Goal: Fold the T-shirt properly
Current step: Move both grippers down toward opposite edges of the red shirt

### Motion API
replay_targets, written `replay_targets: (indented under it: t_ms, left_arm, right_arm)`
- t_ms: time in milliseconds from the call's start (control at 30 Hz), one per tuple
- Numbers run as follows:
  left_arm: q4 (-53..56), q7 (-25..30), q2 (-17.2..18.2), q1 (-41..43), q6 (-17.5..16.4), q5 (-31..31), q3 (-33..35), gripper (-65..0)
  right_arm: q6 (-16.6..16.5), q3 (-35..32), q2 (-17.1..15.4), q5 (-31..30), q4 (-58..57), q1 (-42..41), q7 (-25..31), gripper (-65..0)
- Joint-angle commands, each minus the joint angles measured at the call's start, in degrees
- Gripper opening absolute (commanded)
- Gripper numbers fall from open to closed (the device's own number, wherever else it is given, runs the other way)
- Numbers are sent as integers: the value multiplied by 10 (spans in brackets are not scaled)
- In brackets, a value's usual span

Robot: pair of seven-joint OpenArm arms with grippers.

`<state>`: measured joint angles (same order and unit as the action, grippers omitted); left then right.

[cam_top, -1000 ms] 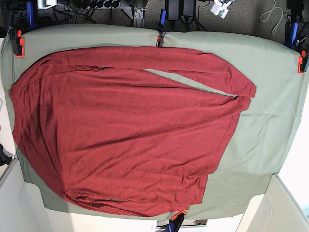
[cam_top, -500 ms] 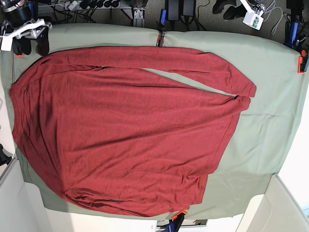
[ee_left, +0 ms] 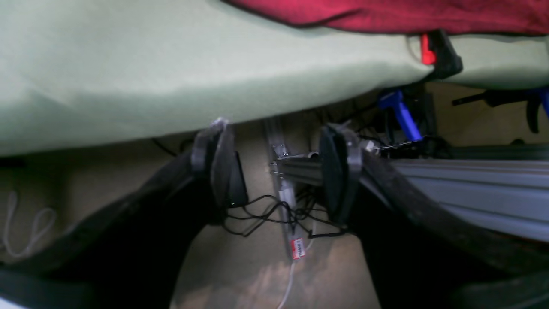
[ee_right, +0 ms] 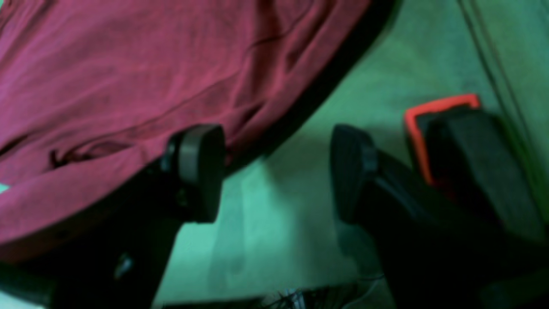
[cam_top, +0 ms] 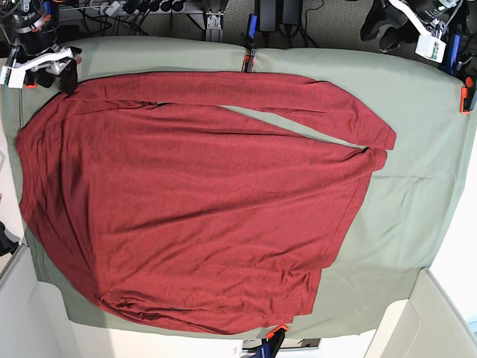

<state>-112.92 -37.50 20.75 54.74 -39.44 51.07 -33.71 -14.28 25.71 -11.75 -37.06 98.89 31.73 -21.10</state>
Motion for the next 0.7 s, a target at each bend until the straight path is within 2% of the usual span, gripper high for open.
replay_targets:
  t_ms: [0,300,400,533,667]
  left_arm:
    - [-9,8,12,6,-6,9,-5,-301]
    - [-6,9,50,-26,-6,-10,-5,-301]
    - [-6,8,56,-38,-6,-14,-5,-301]
    - [-6,8,66,-43,-6,-25,-5,-301]
    - [-6,-6,72,-42,-6,-24,-5,-301]
  right_arm:
    - [-5,-2,-6,-9,1,-7,8,-260]
    - [-4,-49,-2,11,-13,-45,4,-260]
    - [-5,-49,7,11,-12,-48,2,-260]
    - [-5,-49,24,11,-5,-42,-31,-260]
    - [-4,-48,41,36,44,0,-32,-260]
